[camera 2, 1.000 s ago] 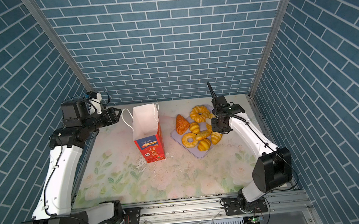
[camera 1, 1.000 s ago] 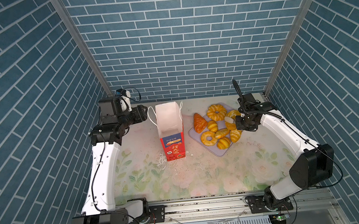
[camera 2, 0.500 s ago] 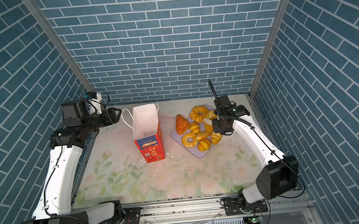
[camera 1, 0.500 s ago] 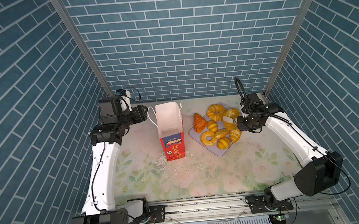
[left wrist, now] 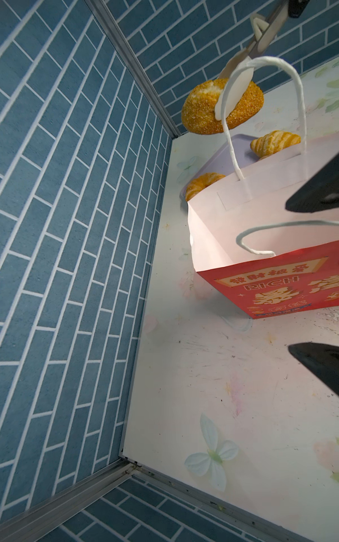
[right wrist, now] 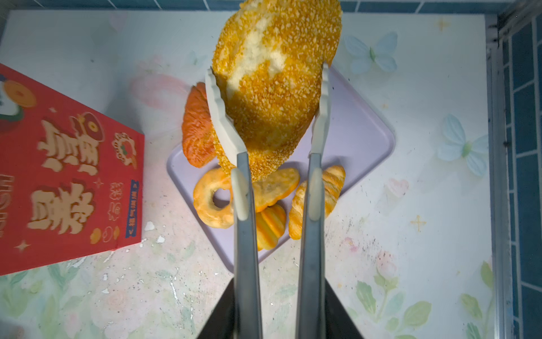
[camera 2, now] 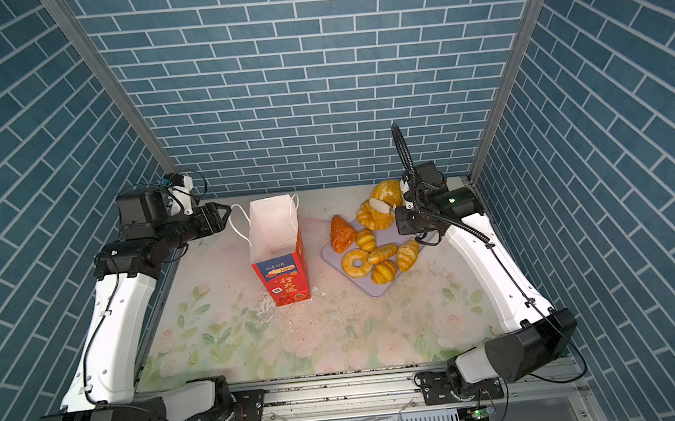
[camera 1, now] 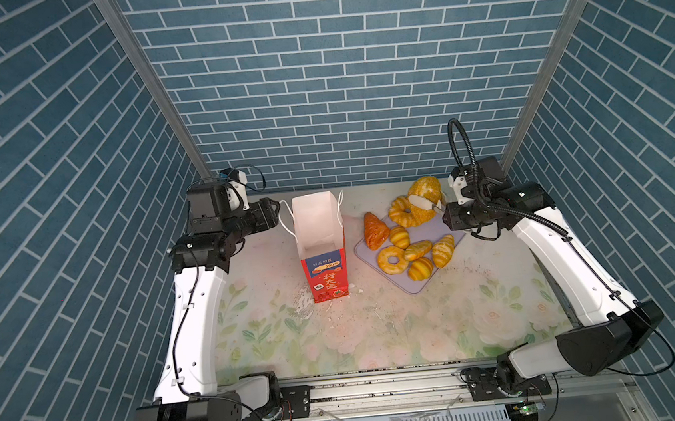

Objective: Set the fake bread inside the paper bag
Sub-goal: 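Lift the sesame bun with the tongs and carry it over the bag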

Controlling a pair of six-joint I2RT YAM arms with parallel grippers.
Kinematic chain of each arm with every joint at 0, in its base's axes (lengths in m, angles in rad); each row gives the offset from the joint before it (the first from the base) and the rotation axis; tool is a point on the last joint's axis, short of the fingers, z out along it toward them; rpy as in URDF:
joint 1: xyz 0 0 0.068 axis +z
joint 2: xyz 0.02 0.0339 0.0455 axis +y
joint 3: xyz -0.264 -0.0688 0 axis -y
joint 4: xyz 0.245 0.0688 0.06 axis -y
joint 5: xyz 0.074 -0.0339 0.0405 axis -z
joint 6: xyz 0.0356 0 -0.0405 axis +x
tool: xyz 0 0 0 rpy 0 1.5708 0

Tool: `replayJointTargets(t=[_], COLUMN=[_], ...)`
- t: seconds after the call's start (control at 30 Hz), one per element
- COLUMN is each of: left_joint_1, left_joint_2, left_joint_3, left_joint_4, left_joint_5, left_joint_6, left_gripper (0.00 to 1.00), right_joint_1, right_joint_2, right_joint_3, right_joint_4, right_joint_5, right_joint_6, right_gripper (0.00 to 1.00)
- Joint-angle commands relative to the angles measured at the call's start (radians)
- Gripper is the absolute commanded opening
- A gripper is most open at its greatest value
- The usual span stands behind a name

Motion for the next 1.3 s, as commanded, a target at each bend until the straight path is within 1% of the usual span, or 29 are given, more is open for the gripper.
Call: replayJointTargets(t=[0.0, 0.33, 0.53, 0.63, 0.77, 0.87, 1.0, 1.03, 1.17, 1.27], left_joint_1=[0.006, 0.006, 0.006, 0.004, 0.000, -0.001, -0.003, -0.003, -0.003, -0.003], left_joint_2=[0.002, 0.012, 0.048, 0.061, 0.070, 0.075, 0.077, 0.074, 0.059, 0.050], left_joint_3=[-0.020, -0.032, -0.026, -0.022, -0.014, -0.023, -0.038, -0.044, -0.071, -0.086], left_joint_4=[0.022, 0.030, 0.040, 0.056, 0.061, 0.071, 0.087, 0.089, 0.107, 0.120], left_joint_5=[0.016, 0.015, 0.025, 0.044, 0.058, 0.071, 0.077, 0.071, 0.053, 0.046], left_joint_6=[-0.012, -0.013, -0.010, -0.019, -0.017, -0.027, -0.049, -0.056, -0.074, -0.090], left_gripper=[0.71, 0.71, 0.70, 0.69, 0.66, 0.59, 0.46, 0.42, 0.31, 0.24], right_joint_1=[0.021, 0.175, 0.271, 0.322, 0.381, 0.407, 0.457, 0.474, 0.529, 0.543], right_joint_2=[0.013, 0.206, 0.296, 0.333, 0.348, 0.351, 0.373, 0.384, 0.396, 0.407], right_joint_3=[0.108, 0.484, 0.689, 0.768, 0.810, 0.831, 0.862, 0.880, 0.907, 0.905], right_joint_4=[0.017, -0.072, -0.131, -0.153, -0.144, -0.128, -0.118, -0.127, -0.139, -0.147], right_joint_5=[-0.019, -0.032, -0.036, -0.022, 0.022, 0.020, -0.025, -0.020, 0.032, 0.009], right_joint_6=[-0.054, -0.132, -0.165, -0.191, -0.206, -0.207, -0.216, -0.216, -0.227, -0.204], right_gripper=[0.11, 0.11, 0.11, 0.11, 0.10, 0.10, 0.10, 0.10, 0.10, 0.10])
